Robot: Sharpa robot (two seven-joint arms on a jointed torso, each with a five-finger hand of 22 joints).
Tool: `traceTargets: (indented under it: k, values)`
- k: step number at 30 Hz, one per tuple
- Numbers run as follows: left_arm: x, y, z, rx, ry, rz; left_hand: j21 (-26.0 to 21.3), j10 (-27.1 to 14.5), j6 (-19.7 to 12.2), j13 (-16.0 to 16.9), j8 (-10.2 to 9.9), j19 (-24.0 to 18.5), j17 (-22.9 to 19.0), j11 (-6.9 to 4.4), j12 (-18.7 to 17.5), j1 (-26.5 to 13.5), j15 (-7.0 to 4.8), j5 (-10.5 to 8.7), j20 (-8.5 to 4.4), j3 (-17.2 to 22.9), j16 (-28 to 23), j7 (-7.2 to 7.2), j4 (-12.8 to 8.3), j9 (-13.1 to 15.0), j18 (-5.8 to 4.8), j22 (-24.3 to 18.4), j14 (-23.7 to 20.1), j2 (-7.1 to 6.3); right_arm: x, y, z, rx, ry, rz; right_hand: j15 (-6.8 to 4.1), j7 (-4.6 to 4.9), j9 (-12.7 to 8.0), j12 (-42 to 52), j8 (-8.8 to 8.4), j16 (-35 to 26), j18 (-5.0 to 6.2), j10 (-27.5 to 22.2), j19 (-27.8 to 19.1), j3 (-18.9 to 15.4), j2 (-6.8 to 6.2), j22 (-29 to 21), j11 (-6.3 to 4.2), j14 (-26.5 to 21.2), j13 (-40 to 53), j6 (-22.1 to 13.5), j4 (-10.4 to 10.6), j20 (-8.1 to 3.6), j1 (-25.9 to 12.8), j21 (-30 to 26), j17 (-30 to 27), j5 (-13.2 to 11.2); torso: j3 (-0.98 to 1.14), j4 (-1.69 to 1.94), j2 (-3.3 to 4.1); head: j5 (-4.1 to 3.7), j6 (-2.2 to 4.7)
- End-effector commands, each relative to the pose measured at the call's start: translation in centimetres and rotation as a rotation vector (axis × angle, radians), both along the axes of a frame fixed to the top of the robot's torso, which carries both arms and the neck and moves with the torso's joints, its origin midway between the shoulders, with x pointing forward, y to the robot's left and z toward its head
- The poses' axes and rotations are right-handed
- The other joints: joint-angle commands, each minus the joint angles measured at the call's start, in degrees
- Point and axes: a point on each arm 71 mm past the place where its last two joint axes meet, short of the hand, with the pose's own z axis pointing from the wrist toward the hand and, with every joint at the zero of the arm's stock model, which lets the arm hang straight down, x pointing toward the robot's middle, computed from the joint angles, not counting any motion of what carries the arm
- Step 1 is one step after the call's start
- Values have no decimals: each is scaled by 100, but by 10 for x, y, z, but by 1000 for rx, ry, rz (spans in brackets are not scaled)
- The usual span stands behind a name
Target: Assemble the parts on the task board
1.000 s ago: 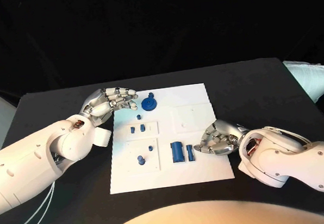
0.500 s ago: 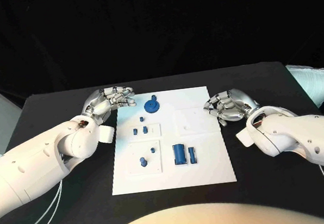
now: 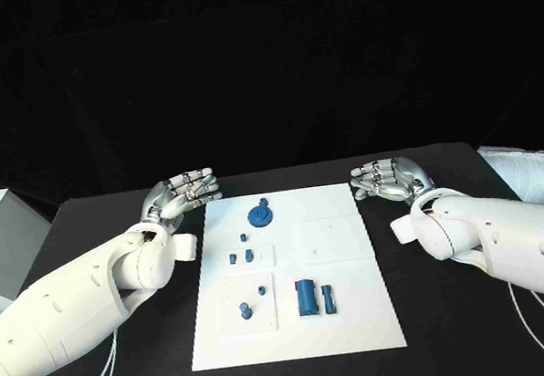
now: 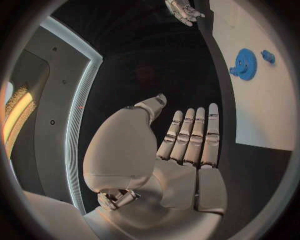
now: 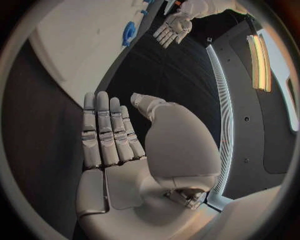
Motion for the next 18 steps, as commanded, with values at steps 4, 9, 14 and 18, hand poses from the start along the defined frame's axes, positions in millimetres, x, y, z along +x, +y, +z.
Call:
traceTargets:
  k: [4,9,14,18]
  values:
    - [-1,-4,2,0,-2,-1,-1237,-4921,-4311,-370,-1121,-4570,-1358,-1274,-758,-2872,-1102,-370,-1643,-2581,-1171,-1017,-741,-1238,-970,-399,-4433,872,-2,3,2,12,-5,-5,-543,-1113,-1962,-776,-1415,-1495,-977,-6067,-5810,-3267,1145,-3019,-797,-6099,-1654,-4966,-549,-1158,-2760,-362,-3149,-959,-5,14,-28,-17,46]
    - [-2,-20,9,6,-10,15,-1237,-4921,-4311,-370,-1121,-4570,-1358,-1274,-758,-7739,-1102,-370,-1643,-2581,-1171,-1017,-741,-1238,-970,-399,-4433,872,-11,14,10,82,-22,-32,-543,-1113,-1962,-776,-1415,-1495,-977,-6067,-5810,-3267,1145,-3019,-797,-6099,-1654,-4966,-549,-1158,-7342,-362,-3149,-959,-29,80,-159,-96,259]
    - [-8,-46,20,21,-18,41,-1237,-4921,-4311,-370,-1121,-4570,-1358,-1274,-758,-7739,-1102,-370,-1643,-2581,-1171,-1017,-741,-1238,-970,-399,-4433,872,-26,30,24,186,-40,-79,-543,-1113,-1962,-776,-1415,-1495,-977,-6067,-5810,-3267,1145,-3019,-797,-6099,-1654,-4966,-549,-1158,-7342,-362,-3149,-959,-65,176,-352,-213,572]
    - [-17,-69,29,47,-18,69,-1237,-4921,-4311,-370,-1121,-4570,-1358,-1274,-758,-7739,-1102,-370,-1643,-2581,-1171,-1017,-741,-1238,-970,-399,-4433,872,-41,43,37,270,-44,-122,-543,-1113,-1962,-776,-1415,-1495,-977,-6067,-5810,-3267,1145,-3019,-797,-6099,-1654,-4966,-549,-1158,-7342,-362,-3149,-959,-87,234,-469,-283,762]
